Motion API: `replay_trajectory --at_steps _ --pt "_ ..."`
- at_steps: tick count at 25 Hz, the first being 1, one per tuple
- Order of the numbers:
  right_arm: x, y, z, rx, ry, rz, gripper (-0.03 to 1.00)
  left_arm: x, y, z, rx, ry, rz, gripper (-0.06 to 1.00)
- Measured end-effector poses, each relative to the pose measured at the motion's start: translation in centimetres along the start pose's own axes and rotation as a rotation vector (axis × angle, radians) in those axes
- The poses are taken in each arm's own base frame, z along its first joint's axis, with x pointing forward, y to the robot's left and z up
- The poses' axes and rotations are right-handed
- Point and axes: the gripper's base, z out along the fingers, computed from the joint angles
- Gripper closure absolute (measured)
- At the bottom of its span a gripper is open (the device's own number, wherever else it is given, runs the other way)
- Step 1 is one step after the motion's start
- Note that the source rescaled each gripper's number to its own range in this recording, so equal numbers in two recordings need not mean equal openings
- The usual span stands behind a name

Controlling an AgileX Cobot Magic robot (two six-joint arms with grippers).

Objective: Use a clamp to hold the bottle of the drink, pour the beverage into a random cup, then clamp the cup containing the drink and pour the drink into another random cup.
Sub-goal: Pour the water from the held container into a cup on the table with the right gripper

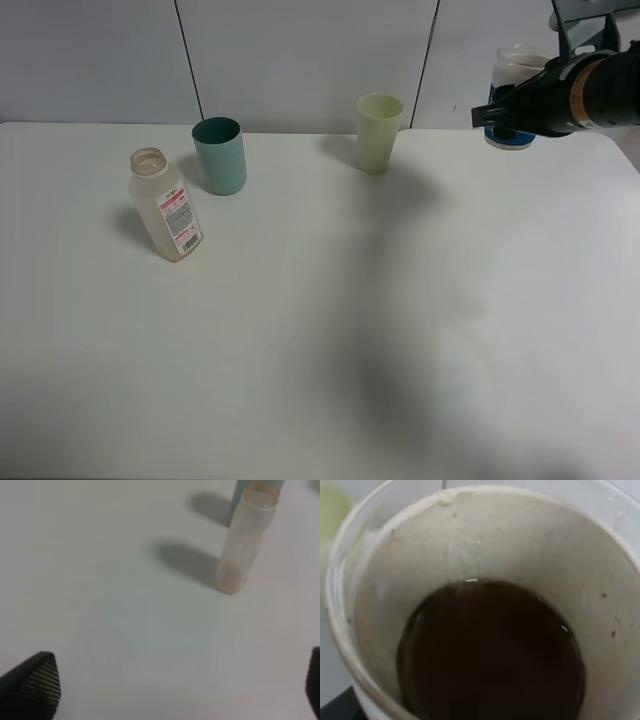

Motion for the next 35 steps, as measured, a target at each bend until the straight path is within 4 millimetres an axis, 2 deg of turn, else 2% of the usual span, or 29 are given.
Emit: replay_trajectory --at_steps 3,7,11,22,31,35 --pt "-1.1 -0.4 0.3 0.040 -0.026 0.002 0.91 0.0 0.0 0.0 0.000 0.000 0.000 -0.06" --pt "-1.8 -0.3 2.0 0.044 -0.021 -0.004 0.91 0.0 0.0 0.0 0.000 0.000 0.000 -0.06" --pt "-2.1 0.6 4.1 0.040 -0.002 -0.030 0.91 0.0 0.0 0.0 0.000 0.000 0.000 -0.06" --pt "-4.5 4.2 7.7 0.058 -0.056 -0.127 0.91 0.0 0.0 0.0 0.000 0.000 0.000 -0.06" --pt "-5.6 5.3 9.2 0.134 -0.057 -0.218 0.91 0.0 0.0 0.0 0.000 0.000 0.000 -0.06" --pt "-5.4 6.0 9.9 0.141 -0.035 -0.291 0.91 0.0 0.0 0.0 0.000 0.000 0.000 -0.06"
